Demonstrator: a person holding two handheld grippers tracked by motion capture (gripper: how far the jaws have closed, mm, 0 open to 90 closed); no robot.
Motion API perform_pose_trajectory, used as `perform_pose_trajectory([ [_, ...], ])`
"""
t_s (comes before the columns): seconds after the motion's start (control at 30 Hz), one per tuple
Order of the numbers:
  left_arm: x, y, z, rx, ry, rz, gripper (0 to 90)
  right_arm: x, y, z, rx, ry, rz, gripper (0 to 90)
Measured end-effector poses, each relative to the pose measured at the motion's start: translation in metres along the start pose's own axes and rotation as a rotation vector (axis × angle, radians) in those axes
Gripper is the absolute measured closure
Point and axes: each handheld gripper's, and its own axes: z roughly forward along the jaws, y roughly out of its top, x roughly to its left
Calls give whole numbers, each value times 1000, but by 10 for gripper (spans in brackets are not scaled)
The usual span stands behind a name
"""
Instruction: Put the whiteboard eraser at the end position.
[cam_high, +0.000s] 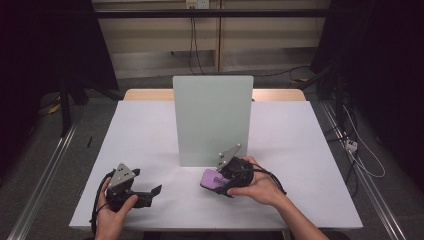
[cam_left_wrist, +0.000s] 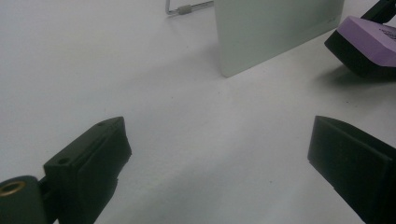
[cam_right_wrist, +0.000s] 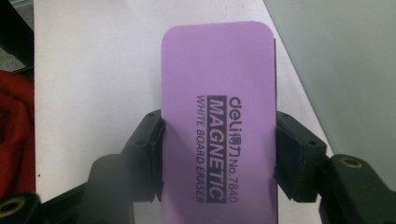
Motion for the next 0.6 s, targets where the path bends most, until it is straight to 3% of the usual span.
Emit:
perform_pose_trajectory([
  [0.6, 0, 1, 2, 6, -11, 9, 52, 2, 2, 8, 54, 37, 3, 414],
])
